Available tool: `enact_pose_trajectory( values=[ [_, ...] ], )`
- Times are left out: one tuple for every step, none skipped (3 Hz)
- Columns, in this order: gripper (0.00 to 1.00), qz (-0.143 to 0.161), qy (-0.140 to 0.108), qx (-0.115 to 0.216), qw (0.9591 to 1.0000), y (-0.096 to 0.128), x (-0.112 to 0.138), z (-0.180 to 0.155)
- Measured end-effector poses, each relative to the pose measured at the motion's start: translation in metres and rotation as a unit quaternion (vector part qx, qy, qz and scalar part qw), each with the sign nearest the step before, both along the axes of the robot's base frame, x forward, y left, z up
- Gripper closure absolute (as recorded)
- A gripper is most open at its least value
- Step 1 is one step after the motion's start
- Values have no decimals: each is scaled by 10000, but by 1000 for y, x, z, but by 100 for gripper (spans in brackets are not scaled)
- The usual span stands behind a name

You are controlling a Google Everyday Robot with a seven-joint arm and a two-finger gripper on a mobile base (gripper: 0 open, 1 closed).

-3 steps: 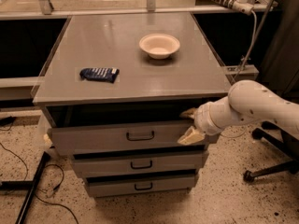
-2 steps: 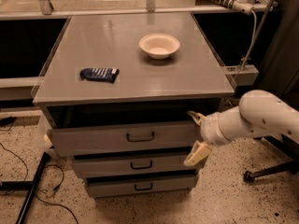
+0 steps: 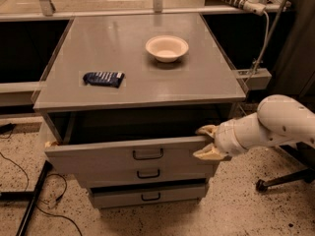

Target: Open top drawer

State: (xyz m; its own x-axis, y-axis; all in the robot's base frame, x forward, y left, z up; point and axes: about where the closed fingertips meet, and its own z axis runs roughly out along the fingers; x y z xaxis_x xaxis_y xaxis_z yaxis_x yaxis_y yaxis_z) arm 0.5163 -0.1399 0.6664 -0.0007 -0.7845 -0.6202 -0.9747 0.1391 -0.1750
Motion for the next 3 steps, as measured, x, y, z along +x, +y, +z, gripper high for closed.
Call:
enact_pose_trajectory(
  values=[
    [85,0,0,0,10000,-2,0,9],
    [100,0,-3,1,10000,-3,0,13],
    [74,2,-150,57,9999,1,-6,22]
  ],
)
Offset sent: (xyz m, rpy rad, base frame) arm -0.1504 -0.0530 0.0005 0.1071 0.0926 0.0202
